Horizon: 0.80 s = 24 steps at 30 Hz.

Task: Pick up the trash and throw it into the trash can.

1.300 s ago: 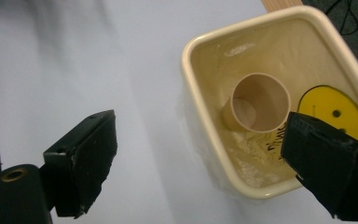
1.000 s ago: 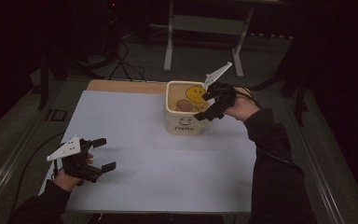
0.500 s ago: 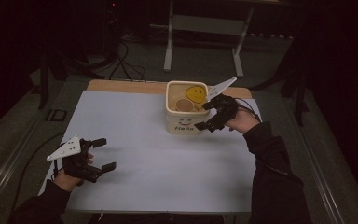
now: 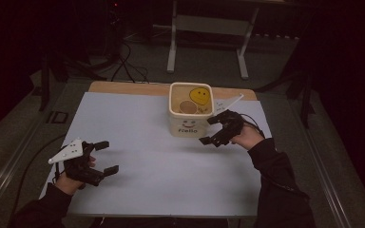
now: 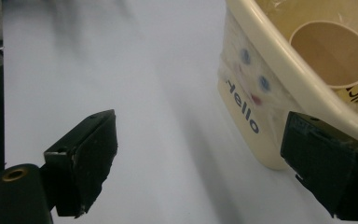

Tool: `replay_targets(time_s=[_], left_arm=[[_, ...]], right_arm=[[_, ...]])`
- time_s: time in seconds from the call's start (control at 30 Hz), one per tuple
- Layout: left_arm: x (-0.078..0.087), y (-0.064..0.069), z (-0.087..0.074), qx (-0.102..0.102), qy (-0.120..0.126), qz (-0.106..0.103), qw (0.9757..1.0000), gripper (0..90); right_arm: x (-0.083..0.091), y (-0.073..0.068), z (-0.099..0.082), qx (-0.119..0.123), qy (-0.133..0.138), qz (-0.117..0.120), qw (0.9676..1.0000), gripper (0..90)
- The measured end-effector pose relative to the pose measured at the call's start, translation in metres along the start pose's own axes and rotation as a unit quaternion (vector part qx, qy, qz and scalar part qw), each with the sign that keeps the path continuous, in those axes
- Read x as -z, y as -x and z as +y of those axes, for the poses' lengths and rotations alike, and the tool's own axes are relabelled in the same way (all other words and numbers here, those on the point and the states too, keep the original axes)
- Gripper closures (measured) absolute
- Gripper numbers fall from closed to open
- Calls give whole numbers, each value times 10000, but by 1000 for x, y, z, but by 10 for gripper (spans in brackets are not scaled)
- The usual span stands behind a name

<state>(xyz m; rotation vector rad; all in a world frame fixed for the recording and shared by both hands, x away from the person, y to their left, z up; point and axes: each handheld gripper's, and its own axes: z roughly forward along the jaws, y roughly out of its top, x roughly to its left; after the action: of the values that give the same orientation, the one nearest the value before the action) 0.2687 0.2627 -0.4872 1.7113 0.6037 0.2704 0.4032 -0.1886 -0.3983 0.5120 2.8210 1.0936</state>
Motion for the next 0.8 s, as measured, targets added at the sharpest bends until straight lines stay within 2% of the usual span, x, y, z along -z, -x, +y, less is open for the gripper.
replay_targets(time_s=[0.13,0.4,0.43,0.6,0.8], left_arm=[[0,0,0,-7,3,1,10000,6],[1,0,0,-8,1,-2,10000,6],[1,0,0,-18,-5,0,10000,6],[0,0,0,-18,-6,-4,10000,6],[0,0,0,-22,-15,-7,10000,6]], right_arm=[[-4,-4,-9,-71,118,-27,9999,112],[-14,-10,-25,-163,89,-30,9998,112],[-15,-11,-31,-224,160,-26,9996,112],[-17,-13,-37,-285,242,-50,9993,112],[-19,-14,-46,-431,426,51,9981,112]])
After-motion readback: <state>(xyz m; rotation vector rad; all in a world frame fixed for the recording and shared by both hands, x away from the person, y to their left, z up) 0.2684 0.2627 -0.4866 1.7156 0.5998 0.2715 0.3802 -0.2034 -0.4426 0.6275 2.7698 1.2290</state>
